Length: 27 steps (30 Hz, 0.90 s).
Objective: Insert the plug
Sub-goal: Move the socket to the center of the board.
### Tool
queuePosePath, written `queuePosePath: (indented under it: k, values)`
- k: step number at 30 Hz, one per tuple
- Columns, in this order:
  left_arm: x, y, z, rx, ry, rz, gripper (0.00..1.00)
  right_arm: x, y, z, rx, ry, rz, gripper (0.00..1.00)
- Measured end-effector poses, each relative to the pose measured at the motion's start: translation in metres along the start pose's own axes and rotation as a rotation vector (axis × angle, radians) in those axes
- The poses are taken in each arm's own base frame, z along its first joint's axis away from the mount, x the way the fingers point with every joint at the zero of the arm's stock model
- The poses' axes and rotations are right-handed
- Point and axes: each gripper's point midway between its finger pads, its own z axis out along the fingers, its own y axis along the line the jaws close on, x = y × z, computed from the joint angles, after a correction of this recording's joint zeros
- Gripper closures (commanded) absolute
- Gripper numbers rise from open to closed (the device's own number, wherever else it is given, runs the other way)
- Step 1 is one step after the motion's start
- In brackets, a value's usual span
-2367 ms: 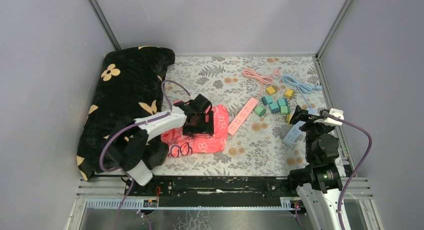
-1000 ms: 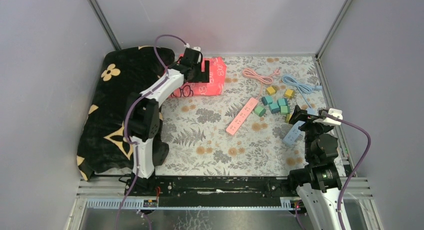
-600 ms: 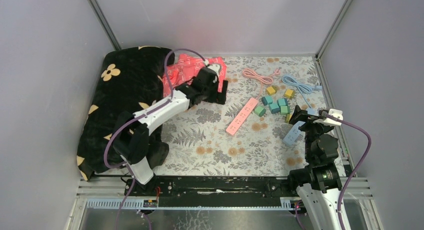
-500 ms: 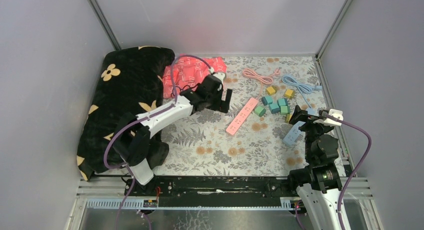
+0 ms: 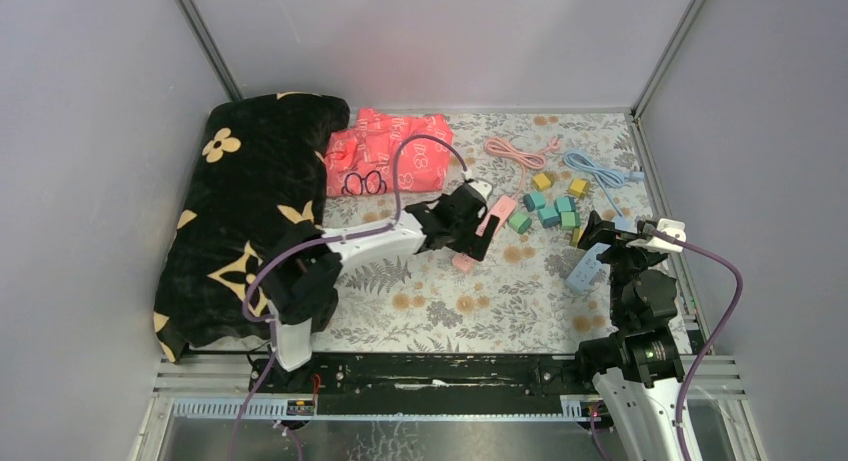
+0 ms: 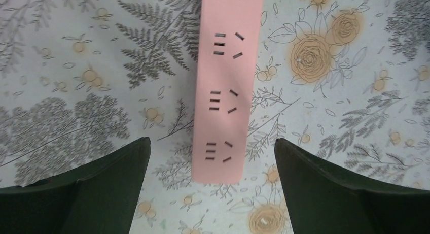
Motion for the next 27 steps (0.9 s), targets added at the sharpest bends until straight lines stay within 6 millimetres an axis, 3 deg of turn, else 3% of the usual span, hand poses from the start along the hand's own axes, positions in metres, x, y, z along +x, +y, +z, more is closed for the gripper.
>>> queuePosePath:
  k: [7,12,19,22,27]
  values:
    - [0.017,-0.002,0.040,-0.042,0.061,0.048,0.05,0.000,0.000,0.000,-0.001,0.000,0.000,0.01]
    - [0.027,-0.004,0.056,-0.051,0.090,0.073,0.20,0.000,0.000,0.000,-0.002,0.000,0.000,0.01]
    - [0.031,-0.001,0.058,-0.076,0.092,0.091,0.51,0.000,0.000,0.000,-0.002,0.000,0.000,0.01]
    - [0.033,0.003,0.056,-0.092,0.088,0.099,0.58,0.000,0.000,0.000,-0.002,0.000,0.000,0.01]
    - [0.042,0.013,0.046,-0.124,0.091,0.102,0.60,0.000,0.000,0.000,-0.002,0.000,0.000,0.01]
